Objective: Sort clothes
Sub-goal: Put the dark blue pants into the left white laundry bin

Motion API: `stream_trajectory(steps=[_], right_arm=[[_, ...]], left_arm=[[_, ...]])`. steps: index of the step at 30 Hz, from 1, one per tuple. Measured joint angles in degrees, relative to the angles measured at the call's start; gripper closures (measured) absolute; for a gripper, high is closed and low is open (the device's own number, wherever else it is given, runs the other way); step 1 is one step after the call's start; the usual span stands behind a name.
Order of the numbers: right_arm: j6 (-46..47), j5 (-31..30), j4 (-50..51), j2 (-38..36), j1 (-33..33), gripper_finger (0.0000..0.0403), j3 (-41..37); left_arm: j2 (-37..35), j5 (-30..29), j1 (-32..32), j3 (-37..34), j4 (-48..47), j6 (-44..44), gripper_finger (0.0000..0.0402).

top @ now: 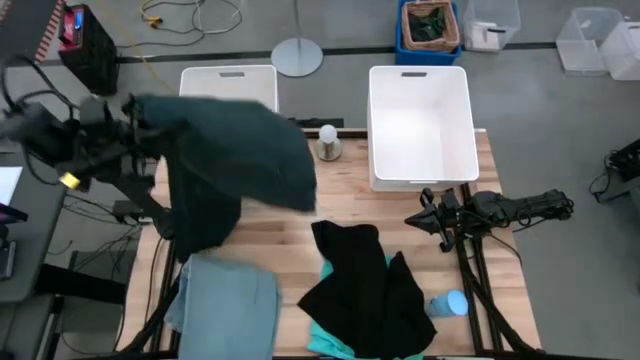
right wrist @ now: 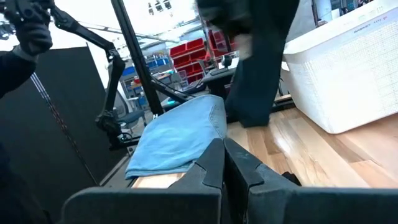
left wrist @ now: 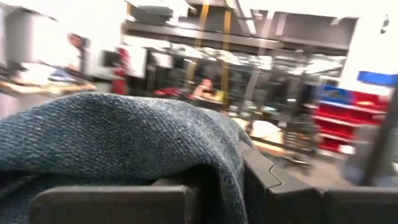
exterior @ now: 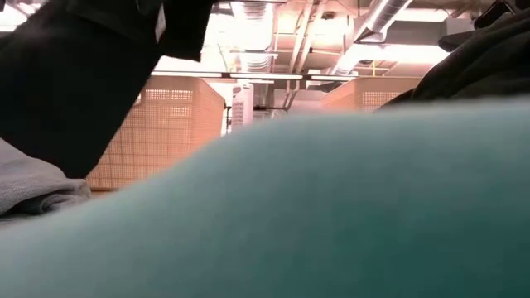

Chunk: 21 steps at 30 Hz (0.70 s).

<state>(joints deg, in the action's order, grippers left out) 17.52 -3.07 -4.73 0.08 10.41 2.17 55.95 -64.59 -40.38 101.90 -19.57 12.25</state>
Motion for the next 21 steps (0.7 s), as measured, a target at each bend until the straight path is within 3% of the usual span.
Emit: stream_trajectory(steps=[5, 15, 21], right_arm=[[0.01, 0.0, 0.0, 0.0, 0.0, 0.0379, 0.0], [0.04, -0.02, -0.04, 0.0, 0.0, 0.0379, 0.0], [0.04, -0.02, -0.07, 0.0, 0.0, 0.0379, 0.0]], left_arm=[[1.61, -3.46, 0.0, 4.8, -0.15, 8.24, 0.0358], [9.04, -14.09, 0.0, 12.65, 0.6, 36.72, 0.0358], [13.92, -13.55, 4.52, 19.56, 0.2, 44.51, 0.0358]])
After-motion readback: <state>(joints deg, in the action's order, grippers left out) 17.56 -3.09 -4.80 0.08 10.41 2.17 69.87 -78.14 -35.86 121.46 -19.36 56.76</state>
